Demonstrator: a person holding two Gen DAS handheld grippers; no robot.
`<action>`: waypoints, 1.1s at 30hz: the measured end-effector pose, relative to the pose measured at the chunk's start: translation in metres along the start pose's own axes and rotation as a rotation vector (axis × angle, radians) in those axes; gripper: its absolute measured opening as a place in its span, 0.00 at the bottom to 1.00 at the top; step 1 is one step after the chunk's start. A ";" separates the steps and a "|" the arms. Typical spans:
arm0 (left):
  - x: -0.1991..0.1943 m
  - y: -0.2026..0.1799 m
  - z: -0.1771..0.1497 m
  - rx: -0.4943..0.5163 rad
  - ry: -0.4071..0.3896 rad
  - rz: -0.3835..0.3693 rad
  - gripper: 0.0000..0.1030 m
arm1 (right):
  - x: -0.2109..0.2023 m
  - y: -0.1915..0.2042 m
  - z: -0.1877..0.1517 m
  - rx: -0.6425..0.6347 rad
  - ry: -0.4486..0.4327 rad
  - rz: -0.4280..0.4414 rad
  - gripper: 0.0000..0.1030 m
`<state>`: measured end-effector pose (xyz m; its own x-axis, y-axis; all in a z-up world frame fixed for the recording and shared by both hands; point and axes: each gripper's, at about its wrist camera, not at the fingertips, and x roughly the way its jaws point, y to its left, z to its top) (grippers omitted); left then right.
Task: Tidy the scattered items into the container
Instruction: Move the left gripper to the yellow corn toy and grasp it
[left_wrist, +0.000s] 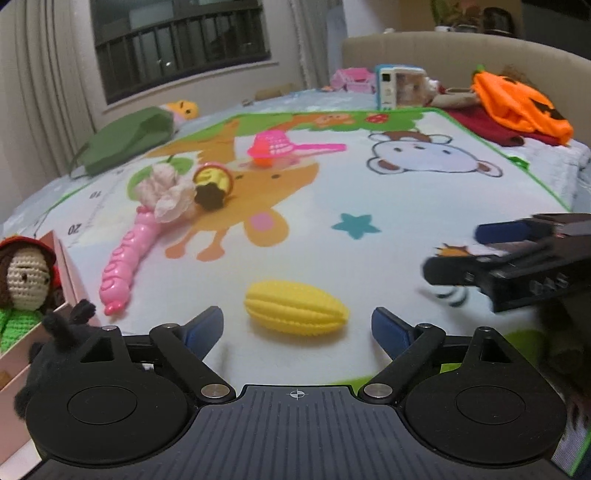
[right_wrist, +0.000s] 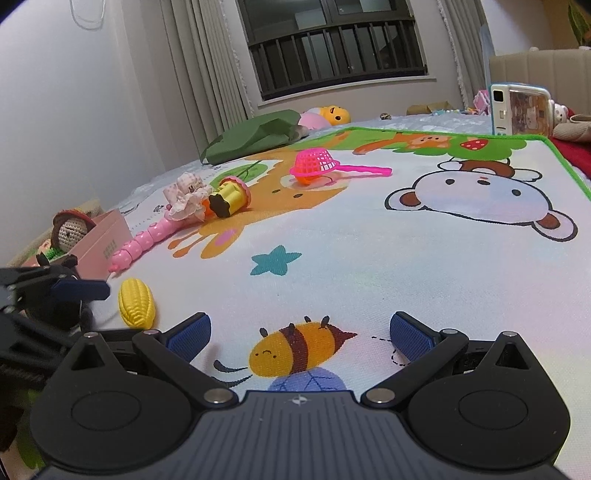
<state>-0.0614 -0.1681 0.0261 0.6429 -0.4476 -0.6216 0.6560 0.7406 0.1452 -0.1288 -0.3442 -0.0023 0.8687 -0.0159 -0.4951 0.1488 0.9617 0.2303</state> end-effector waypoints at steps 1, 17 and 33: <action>0.005 0.000 0.001 0.000 0.007 0.003 0.88 | 0.001 0.001 0.000 -0.004 0.001 -0.004 1.00; -0.019 0.000 -0.004 -0.001 -0.025 0.034 0.67 | 0.002 0.003 -0.001 -0.015 0.004 -0.013 1.00; -0.110 0.070 -0.043 -0.215 -0.099 0.187 0.67 | -0.002 0.051 0.014 -0.119 0.094 -0.110 1.00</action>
<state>-0.1037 -0.0454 0.0717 0.7870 -0.3320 -0.5200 0.4305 0.8993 0.0774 -0.1162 -0.2985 0.0226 0.8016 -0.1025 -0.5890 0.1788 0.9812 0.0725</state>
